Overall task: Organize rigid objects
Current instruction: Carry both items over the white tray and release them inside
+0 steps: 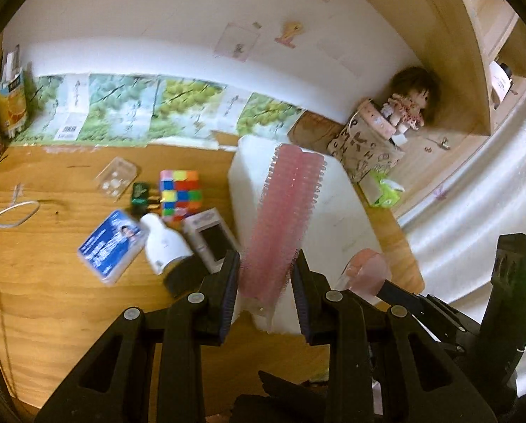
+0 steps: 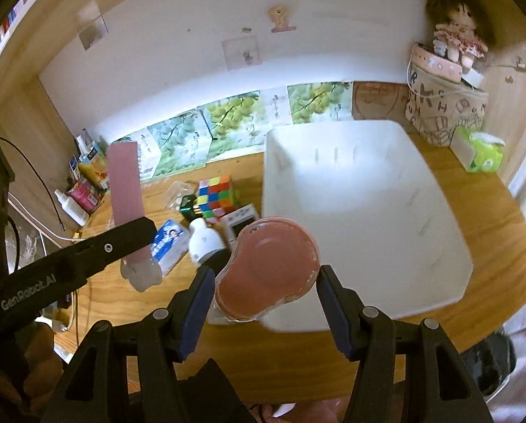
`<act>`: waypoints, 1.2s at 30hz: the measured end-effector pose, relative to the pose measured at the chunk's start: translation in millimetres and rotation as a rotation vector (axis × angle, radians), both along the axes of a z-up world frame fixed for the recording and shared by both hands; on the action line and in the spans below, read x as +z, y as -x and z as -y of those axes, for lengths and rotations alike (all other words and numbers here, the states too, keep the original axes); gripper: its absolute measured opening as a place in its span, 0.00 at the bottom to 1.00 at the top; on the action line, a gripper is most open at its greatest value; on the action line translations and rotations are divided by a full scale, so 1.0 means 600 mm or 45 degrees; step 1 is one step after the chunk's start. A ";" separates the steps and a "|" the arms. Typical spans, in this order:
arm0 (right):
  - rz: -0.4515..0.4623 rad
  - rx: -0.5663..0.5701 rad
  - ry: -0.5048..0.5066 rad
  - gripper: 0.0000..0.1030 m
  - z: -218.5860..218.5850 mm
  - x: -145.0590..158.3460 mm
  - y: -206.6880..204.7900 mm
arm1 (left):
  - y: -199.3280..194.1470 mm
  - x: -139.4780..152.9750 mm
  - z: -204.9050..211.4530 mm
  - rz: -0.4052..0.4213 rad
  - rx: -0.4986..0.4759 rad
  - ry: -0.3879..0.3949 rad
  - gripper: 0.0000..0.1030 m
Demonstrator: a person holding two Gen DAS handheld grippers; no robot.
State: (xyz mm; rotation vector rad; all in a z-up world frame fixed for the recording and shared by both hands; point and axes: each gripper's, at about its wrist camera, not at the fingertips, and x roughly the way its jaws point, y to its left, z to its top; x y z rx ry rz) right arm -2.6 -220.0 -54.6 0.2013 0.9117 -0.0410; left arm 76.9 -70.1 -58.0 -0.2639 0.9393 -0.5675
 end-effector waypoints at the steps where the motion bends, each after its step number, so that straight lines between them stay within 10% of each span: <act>1: 0.001 0.014 0.005 0.58 0.010 0.002 -0.003 | 0.000 0.000 0.008 0.004 0.007 0.000 0.31; 28: -0.023 0.232 0.141 0.58 0.279 -0.005 -0.084 | -0.032 -0.015 0.263 0.032 0.193 -0.108 0.32; 36: -0.063 0.321 0.126 0.59 0.285 -0.015 -0.096 | -0.032 -0.012 0.264 0.027 0.282 -0.131 0.75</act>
